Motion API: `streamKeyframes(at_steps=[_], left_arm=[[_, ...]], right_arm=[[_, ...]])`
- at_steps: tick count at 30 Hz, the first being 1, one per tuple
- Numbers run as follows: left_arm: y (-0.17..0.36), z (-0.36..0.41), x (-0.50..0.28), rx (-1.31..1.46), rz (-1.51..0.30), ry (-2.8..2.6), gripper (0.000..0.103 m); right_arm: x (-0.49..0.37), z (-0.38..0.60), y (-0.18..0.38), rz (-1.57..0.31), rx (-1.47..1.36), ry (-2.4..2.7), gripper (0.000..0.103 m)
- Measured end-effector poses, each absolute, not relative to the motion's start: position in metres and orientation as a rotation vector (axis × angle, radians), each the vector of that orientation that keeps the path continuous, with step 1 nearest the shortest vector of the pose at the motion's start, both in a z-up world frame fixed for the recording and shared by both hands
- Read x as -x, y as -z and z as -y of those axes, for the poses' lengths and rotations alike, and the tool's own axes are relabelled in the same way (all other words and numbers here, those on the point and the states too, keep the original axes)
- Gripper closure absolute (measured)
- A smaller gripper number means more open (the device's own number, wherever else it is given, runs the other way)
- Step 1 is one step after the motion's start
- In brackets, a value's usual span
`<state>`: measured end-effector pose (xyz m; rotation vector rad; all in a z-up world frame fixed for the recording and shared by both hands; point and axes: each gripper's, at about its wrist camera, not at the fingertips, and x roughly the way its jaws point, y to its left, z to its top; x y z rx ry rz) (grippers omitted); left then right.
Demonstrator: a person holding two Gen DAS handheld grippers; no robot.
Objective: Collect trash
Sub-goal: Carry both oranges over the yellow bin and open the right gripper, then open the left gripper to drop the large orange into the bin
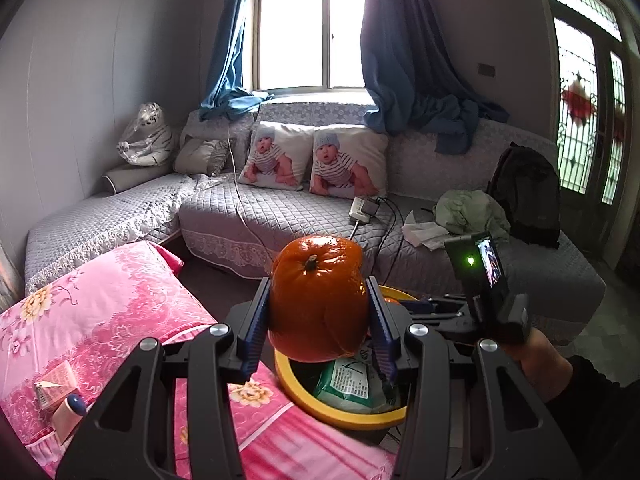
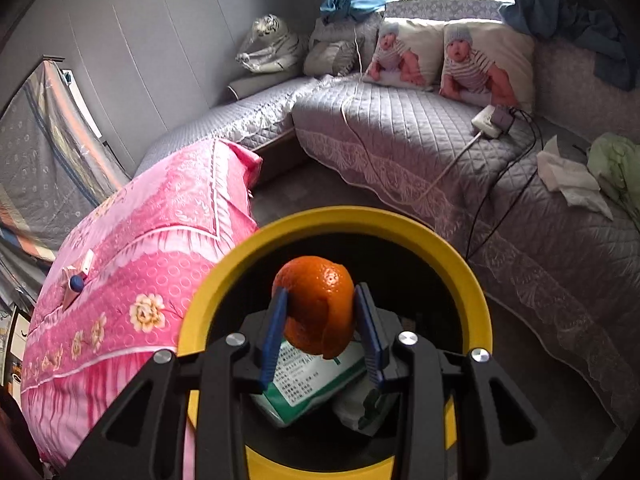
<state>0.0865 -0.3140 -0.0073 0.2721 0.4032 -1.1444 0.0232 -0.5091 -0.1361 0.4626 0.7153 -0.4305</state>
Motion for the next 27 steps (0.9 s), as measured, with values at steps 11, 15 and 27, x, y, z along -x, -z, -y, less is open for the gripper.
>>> streamKeyframes(at_steps=[11, 15, 27], left_arm=[[0.026, 0.36, -0.11, -0.23, -0.514, 1.106, 0.06], [0.033, 0.372, -0.112, -0.234, -0.531, 1.108, 0.06], [0.093, 0.411, -0.112, -0.271, -0.658, 1.181, 0.026]], right_arm=[[-0.02, 0.518, 0.151, -0.743, -0.486, 0.419, 0.066], [-0.004, 0.53, 0.144, -0.689, -0.528, 0.454, 0.054], [0.075, 0.56, 0.119, -0.521, -0.686, 0.55, 0.039]])
